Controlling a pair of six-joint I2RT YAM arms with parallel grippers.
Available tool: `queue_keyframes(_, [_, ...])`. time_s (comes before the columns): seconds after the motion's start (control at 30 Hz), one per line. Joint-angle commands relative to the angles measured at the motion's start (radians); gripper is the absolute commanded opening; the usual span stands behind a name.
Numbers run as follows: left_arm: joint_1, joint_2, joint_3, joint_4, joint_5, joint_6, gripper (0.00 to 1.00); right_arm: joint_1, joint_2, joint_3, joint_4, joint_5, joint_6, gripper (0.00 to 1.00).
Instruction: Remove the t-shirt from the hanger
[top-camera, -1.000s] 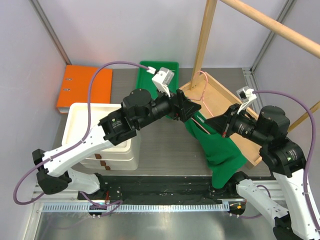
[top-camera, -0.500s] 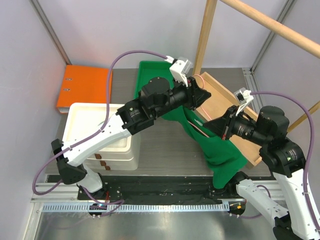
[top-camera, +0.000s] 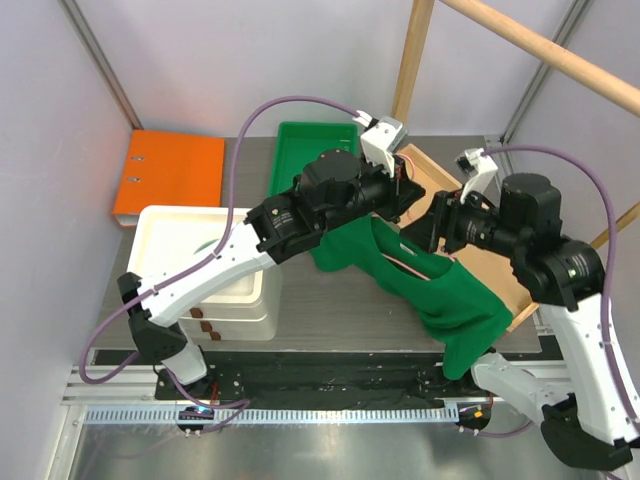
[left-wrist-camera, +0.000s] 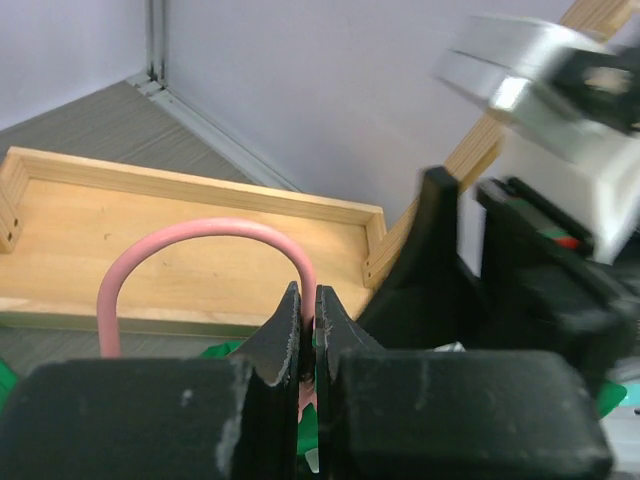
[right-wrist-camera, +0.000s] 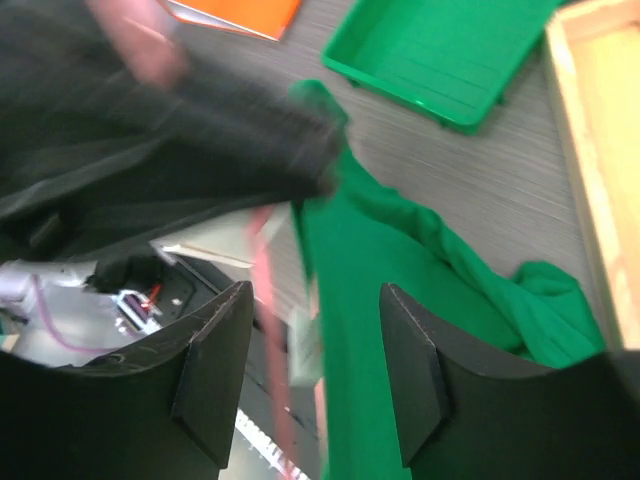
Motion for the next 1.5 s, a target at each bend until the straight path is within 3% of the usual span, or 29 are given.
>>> queue_keyframes(0.0, [-0.021, 0.015, 0.088, -0.011, 0.017, 0.069, 0.00, 0.002, 0.055, 0.099, -0.065, 0.095, -0.078, 0.57])
queue_keyframes(0.2, [-0.021, 0.053, 0.194, -0.172, 0.059, 0.169, 0.00, 0.047, 0.060, 0.140, -0.065, 0.123, -0.141, 0.47])
queue_keyframes(0.3, [-0.019, 0.054, 0.214, -0.203, 0.053, 0.193, 0.00, 0.047, 0.057, 0.131, -0.067, 0.085, -0.137, 0.33])
queue_keyframes(0.57, [-0.019, 0.036, 0.175, -0.171, 0.060, 0.180, 0.00, 0.047, 0.026, 0.050, -0.024, -0.006, -0.108, 0.24])
queue_keyframes(0.6, [-0.019, 0.030, 0.169, -0.161, 0.062, 0.170, 0.00, 0.047, 0.026, 0.042, -0.011, -0.009, -0.100, 0.15])
queue_keyframes(0.63, [-0.019, 0.025, 0.165, -0.148, 0.063, 0.166, 0.00, 0.047, 0.022, 0.026, -0.007, -0.008, -0.095, 0.13])
queue_keyframes(0.8, [-0.019, 0.033, 0.184, -0.143, 0.063, 0.149, 0.00, 0.047, 0.021, -0.008, 0.009, -0.018, -0.085, 0.18])
queue_keyframes(0.9, [-0.019, 0.041, 0.201, -0.148, 0.063, 0.143, 0.00, 0.047, 0.014, -0.022, 0.016, -0.023, -0.082, 0.08])
queue_keyframes(0.93, [-0.019, 0.045, 0.206, -0.149, 0.062, 0.141, 0.00, 0.048, 0.009, -0.034, 0.019, -0.028, -0.080, 0.01])
queue_keyframes(1.03, [-0.019, 0.045, 0.220, -0.160, 0.056, 0.117, 0.00, 0.047, -0.011, -0.059, 0.039, 0.039, -0.066, 0.01])
queue_keyframes(1.13, [-0.019, 0.018, 0.185, -0.175, 0.033, 0.097, 0.44, 0.047, -0.064, -0.085, 0.093, 0.119, -0.051, 0.01])
queue_keyframes(1.17, [-0.019, -0.022, 0.165, -0.168, 0.028, 0.088, 0.64, 0.047, -0.087, -0.090, 0.117, 0.139, -0.036, 0.01])
queue_keyframes(1.23, [-0.019, -0.074, 0.072, -0.145, 0.024, 0.077, 0.76, 0.047, -0.106, -0.099, 0.137, 0.166, -0.025, 0.01])
queue_keyframes(1.27, [-0.019, -0.141, 0.036, -0.135, 0.024, 0.069, 0.81, 0.047, -0.118, -0.100, 0.151, 0.201, -0.017, 0.01])
queue_keyframes(1.33, [-0.019, -0.211, -0.057, -0.115, 0.004, 0.068, 0.82, 0.047, -0.129, -0.100, 0.167, 0.242, -0.002, 0.01])
queue_keyframes(1.47, [-0.019, -0.375, -0.217, -0.062, -0.114, 0.061, 0.66, 0.047, -0.147, -0.100, 0.217, 0.299, 0.023, 0.01])
